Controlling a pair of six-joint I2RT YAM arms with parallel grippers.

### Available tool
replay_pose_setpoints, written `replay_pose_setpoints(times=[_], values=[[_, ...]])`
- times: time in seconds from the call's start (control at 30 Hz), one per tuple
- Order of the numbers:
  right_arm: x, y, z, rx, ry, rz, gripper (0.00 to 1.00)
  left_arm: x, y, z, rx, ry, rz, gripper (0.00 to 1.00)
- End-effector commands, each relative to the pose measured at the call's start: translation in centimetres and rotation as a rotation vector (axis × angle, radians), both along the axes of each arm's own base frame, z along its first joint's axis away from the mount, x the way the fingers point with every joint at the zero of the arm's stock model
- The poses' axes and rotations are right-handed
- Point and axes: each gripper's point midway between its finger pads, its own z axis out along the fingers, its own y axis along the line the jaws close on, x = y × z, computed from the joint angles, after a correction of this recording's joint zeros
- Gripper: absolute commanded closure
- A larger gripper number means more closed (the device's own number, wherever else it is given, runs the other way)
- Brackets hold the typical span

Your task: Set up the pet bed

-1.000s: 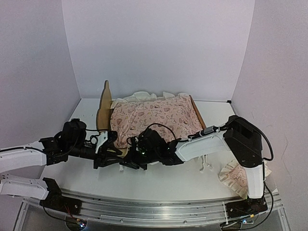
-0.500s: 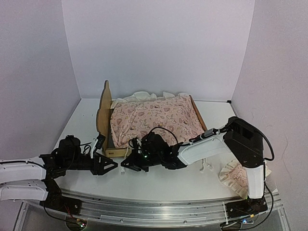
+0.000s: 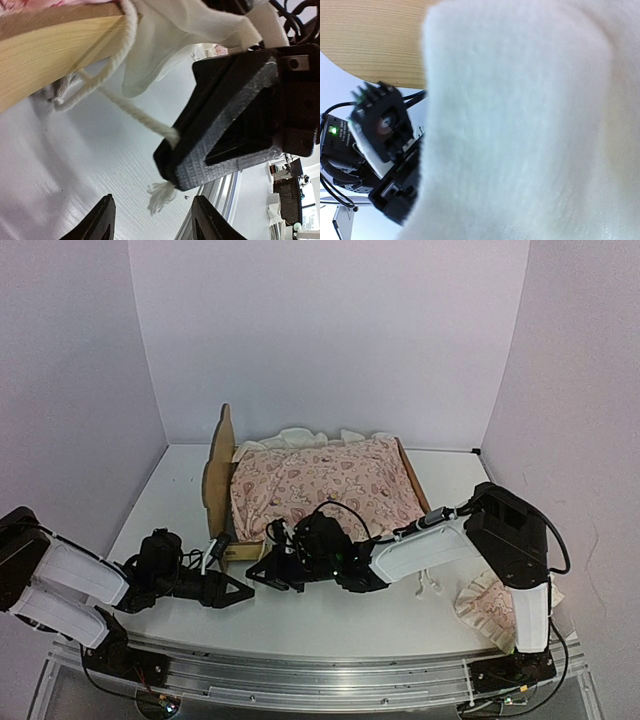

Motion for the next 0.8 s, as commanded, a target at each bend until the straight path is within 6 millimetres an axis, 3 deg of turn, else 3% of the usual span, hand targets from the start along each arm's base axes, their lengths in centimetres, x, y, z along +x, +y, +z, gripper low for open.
replay_pose_setpoints(times=[0.0, 0.27, 0.37, 0.43, 0.47, 0.57, 0.6, 0.67, 0.77], values=[[0.0, 1.3, 1.7, 0.062, -0.026, 0.021, 1.00, 0.3, -1.0, 2.8, -0.090, -0.107, -0.046, 0.46], [-0.3, 1.3, 1.0, 0.056, -0.004, 0.034, 1.00, 0.4, -1.0, 3.3, -0.095, -0.136, -0.052, 0.58], [-0.4, 1.4, 1.0, 0.058, -0.002, 0.040, 1.00, 0.6, -1.1, 3.4, -0.089, -0.139, -0.048, 0.74], [-0.6, 1.3, 0.8, 0.055, 0.003, 0.045, 1.00, 0.8, -1.0, 3.3, -0.080, -0.139, -0.039, 0.96], [-0.6, 1.3, 0.8, 0.055, 0.005, 0.047, 1.00, 0.9, -0.9, 3.2, -0.071, -0.135, -0.027, 0.99], [-1.0, 1.3, 0.9, 0.052, -0.012, 0.080, 0.99, 1.5, -0.5, 3.1, -0.038, -0.123, 0.011, 1.00], [-1.1, 1.1, 0.9, 0.039, -0.045, 0.099, 0.95, 1.9, -0.4, 3.0, -0.016, -0.121, 0.036, 1.00], [-1.1, -0.5, 0.2, -0.053, -0.143, 0.117, 0.81, 2.7, 0.4, 2.7, 0.046, -0.111, 0.093, 1.00], [-0.5, -3.6, -2.0, -0.247, -0.348, 0.162, 0.73, 3.0, 1.0, 3.2, 0.075, -0.132, 0.125, 1.00]])
